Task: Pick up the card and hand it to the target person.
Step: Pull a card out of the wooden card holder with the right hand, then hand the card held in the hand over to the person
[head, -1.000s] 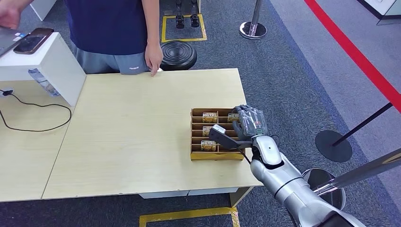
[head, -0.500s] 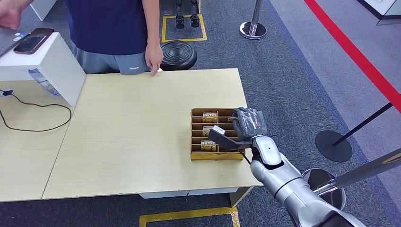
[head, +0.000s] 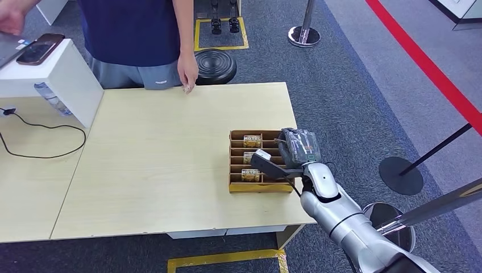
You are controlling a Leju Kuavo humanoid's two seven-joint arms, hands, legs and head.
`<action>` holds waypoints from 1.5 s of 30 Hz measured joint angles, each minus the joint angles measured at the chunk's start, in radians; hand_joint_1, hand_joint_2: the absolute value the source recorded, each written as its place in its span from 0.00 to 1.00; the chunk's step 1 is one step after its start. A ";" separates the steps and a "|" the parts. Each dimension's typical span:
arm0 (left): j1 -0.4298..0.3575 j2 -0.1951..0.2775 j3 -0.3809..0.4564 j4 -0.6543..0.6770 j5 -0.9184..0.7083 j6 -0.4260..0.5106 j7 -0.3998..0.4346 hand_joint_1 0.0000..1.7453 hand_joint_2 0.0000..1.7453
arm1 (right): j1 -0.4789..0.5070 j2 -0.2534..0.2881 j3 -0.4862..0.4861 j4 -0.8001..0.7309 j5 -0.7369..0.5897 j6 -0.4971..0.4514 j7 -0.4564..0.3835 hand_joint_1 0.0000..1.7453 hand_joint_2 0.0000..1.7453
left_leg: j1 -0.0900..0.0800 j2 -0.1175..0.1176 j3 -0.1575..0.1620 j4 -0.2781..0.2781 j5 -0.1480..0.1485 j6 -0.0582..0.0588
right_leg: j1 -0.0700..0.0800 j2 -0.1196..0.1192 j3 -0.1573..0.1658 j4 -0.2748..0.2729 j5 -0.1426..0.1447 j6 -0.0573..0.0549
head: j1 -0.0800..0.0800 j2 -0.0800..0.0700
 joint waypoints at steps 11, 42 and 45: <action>0.012 0.001 0.013 0.000 0.033 -0.089 0.005 0.00 1.00 | -0.026 0.004 -0.043 -0.187 -0.114 0.011 -0.006 1.00 1.00 | 0.000 0.000 0.000 0.000 0.000 0.000 | 0.000 0.000 0.000 0.000 0.000 0.000 | 0.000 0.000; 0.022 0.002 0.044 0.000 0.020 -0.062 0.011 0.00 0.00 | -0.060 0.135 -0.010 -0.464 -0.388 0.106 -0.066 0.00 1.00 | 0.000 0.000 0.000 0.000 0.001 0.000 | 0.000 0.000 0.000 0.000 0.000 0.000 | 0.000 0.000; 0.022 0.004 0.044 0.000 0.020 -0.060 0.012 0.00 0.00 | -0.059 0.134 -0.009 -0.464 -0.391 0.104 -0.062 0.00 1.00 | 0.000 0.000 0.000 0.000 0.001 0.000 | 0.000 0.000 0.000 0.000 0.000 0.000 | 0.000 0.000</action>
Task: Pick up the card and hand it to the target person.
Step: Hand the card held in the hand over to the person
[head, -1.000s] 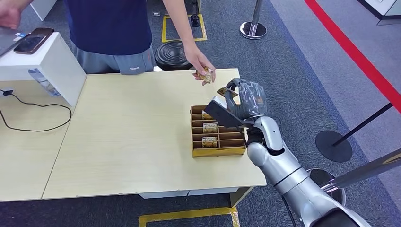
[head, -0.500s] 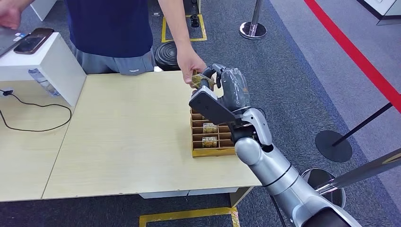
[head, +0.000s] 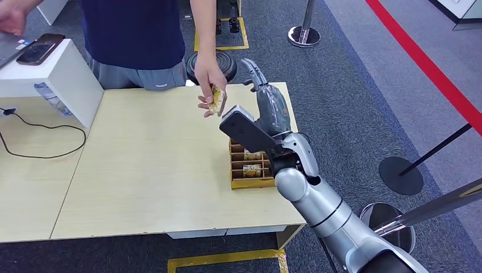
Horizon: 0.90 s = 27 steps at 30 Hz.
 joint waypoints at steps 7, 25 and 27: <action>0.002 0.001 0.000 0.000 -0.001 0.013 0.002 0.00 0.00 | 0.012 -0.028 -0.014 0.000 -0.033 0.004 0.037 0.00 1.00 | 0.000 0.000 0.000 0.000 0.000 0.000 | 0.000 0.000 0.000 0.000 0.000 0.000 | 0.000 0.000; 0.014 0.007 0.021 0.000 0.035 0.023 -0.012 0.00 0.00 | 0.252 -0.266 -0.166 -0.018 -0.471 0.305 0.047 0.00 1.00 | 0.000 0.000 0.000 0.000 -0.001 0.000 | 0.000 0.000 0.000 -0.001 0.000 0.000 | 0.000 0.000; 0.015 0.009 0.024 0.001 0.036 0.021 -0.013 0.00 0.00 | 0.291 -0.294 -0.195 -0.019 -0.586 0.370 0.019 0.00 1.00 | 0.000 0.000 0.000 0.000 -0.001 0.000 | 0.000 0.000 0.000 -0.001 0.000 0.000 | 0.000 0.000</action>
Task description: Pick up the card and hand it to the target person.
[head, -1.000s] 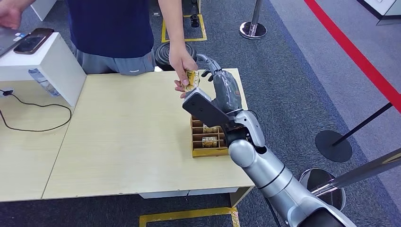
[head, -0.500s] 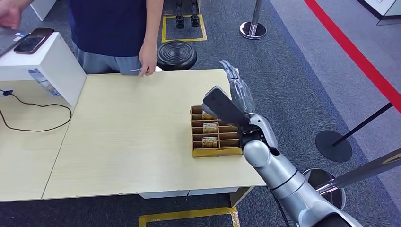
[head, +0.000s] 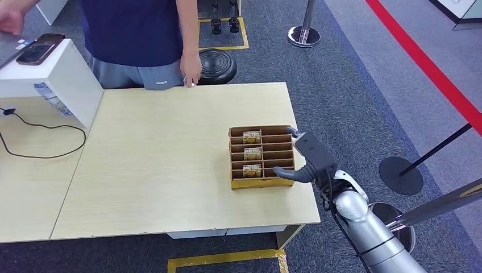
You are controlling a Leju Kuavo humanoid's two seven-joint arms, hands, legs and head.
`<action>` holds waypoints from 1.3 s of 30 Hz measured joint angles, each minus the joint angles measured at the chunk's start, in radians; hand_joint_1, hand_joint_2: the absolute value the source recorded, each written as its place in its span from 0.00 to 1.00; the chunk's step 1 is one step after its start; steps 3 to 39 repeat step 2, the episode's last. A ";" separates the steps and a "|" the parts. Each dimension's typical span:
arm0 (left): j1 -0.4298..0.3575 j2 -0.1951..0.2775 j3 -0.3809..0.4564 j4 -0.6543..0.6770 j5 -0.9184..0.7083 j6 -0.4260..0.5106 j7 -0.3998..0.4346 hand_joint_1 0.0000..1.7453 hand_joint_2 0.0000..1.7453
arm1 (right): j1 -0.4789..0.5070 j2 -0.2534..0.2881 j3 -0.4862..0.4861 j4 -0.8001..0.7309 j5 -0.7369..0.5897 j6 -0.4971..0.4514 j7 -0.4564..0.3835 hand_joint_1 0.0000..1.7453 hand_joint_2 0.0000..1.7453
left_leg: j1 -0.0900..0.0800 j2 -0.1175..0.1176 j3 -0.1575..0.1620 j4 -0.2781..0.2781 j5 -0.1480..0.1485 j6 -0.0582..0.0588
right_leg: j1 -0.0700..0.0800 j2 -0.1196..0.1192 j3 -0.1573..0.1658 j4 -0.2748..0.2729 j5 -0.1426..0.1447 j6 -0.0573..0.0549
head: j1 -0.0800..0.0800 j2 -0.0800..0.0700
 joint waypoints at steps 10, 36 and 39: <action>0.000 0.002 0.001 0.000 0.000 -0.002 -0.002 0.00 0.00 | 0.027 -0.022 -0.019 -0.003 -0.072 0.047 -0.020 0.00 1.00 | 0.000 0.000 0.000 0.000 0.000 0.000 | 0.000 0.000 0.000 0.000 0.000 0.000 | 0.000 0.000; 0.000 0.002 0.001 0.000 0.000 -0.002 -0.002 0.00 0.00 | 0.027 -0.022 -0.019 -0.003 -0.072 0.047 -0.020 0.00 1.00 | 0.000 0.000 0.000 0.000 0.000 0.000 | 0.000 0.000 0.000 0.000 0.000 0.000 | 0.000 0.000; 0.000 0.002 0.001 0.000 0.000 -0.002 -0.002 0.00 0.00 | 0.027 -0.022 -0.019 -0.003 -0.072 0.047 -0.020 0.00 1.00 | 0.000 0.000 0.000 0.000 0.000 0.000 | 0.000 0.000 0.000 0.000 0.000 0.000 | 0.000 0.000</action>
